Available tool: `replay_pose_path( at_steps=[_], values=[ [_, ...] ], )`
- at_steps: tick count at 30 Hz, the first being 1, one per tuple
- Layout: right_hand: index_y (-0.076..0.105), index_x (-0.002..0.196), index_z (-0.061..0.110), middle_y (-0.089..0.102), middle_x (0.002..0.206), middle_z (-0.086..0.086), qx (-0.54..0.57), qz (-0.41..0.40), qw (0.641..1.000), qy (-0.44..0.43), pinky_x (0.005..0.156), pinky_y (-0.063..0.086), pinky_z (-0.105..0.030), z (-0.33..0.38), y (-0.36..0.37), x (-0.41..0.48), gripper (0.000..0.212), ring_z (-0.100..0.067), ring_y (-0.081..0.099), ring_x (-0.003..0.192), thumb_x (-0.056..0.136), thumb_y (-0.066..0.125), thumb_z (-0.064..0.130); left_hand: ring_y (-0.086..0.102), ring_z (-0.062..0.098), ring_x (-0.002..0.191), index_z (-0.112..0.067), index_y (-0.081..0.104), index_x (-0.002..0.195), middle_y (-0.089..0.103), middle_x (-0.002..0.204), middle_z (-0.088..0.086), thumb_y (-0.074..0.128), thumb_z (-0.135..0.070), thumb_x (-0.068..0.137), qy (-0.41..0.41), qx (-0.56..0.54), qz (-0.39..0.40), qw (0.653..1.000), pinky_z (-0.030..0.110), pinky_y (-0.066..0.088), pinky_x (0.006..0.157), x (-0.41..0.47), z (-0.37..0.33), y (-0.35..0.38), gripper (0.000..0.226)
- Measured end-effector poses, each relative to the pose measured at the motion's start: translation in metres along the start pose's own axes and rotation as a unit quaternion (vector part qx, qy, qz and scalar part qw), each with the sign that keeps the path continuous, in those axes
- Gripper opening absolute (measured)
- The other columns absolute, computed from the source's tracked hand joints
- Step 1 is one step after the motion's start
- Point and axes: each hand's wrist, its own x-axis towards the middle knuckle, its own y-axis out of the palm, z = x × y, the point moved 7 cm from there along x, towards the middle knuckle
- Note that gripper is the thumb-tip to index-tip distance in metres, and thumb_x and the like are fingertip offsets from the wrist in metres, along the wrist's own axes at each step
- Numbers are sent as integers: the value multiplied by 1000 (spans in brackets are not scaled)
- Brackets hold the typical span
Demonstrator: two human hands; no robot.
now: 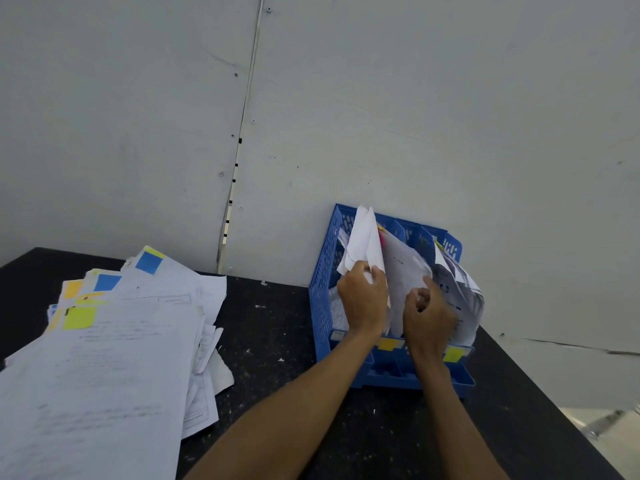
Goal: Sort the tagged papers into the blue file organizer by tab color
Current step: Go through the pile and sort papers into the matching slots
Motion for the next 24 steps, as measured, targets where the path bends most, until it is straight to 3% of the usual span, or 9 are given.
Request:
replay_pose_path(
  at_steps=[4, 8, 16, 20, 22, 24],
  values=[
    [63, 111, 4, 60, 74, -5, -36, -16, 999, -3, 61, 50, -32, 0, 0, 8, 25, -16, 52, 64, 87, 67, 12, 50, 4, 66, -2, 68, 81, 67, 79, 6, 61, -14, 91, 10, 22, 12, 1000, 17, 44, 54, 1, 2, 0, 17],
    [59, 91, 7, 62, 80, -10, -73, -84, 994, -2, 58, 40, -26, 2, -8, 15, 18, -16, 47, 64, 82, 73, 13, 54, 9, 61, -3, 63, 72, 62, 69, 6, 60, -13, 90, 8, 32, 43, 999, 19, 43, 50, 1, 8, 7, 20],
    [70, 82, 10, 66, 64, -7, -108, -115, 984, -77, 50, 42, -25, 8, -9, 14, 4, -21, 58, 53, 84, 72, 12, 41, 0, 51, -8, 55, 68, 48, 61, -4, 59, -10, 90, 44, 35, 89, 994, 9, 38, 52, -3, -4, 23, 22],
    [70, 76, 13, 64, 60, -4, -121, -119, 979, -113, 45, 36, -23, 2, -6, 8, 15, -11, 48, 48, 90, 67, 17, 40, 2, 48, -14, 48, 64, 41, 55, -9, 58, -11, 91, 49, 28, 99, 993, 13, 35, 46, -5, -6, 29, 29],
    [71, 76, 14, 68, 66, -4, -129, -123, 974, -137, 50, 33, -19, 3, -6, 3, 19, -11, 54, 52, 92, 65, 22, 39, 3, 47, -14, 48, 63, 42, 54, -8, 58, -11, 90, 42, 17, 102, 994, 14, 32, 44, -6, -4, 31, 29],
    [72, 81, 13, 74, 91, -5, -115, -129, 969, -176, 61, 41, -17, 6, -6, -3, 12, -14, 65, 73, 90, 69, 20, 38, 5, 46, -14, 46, 60, 43, 53, -5, 56, -11, 90, 31, -2, 100, 995, 17, 28, 43, -7, -2, 31, 31]
  ],
)
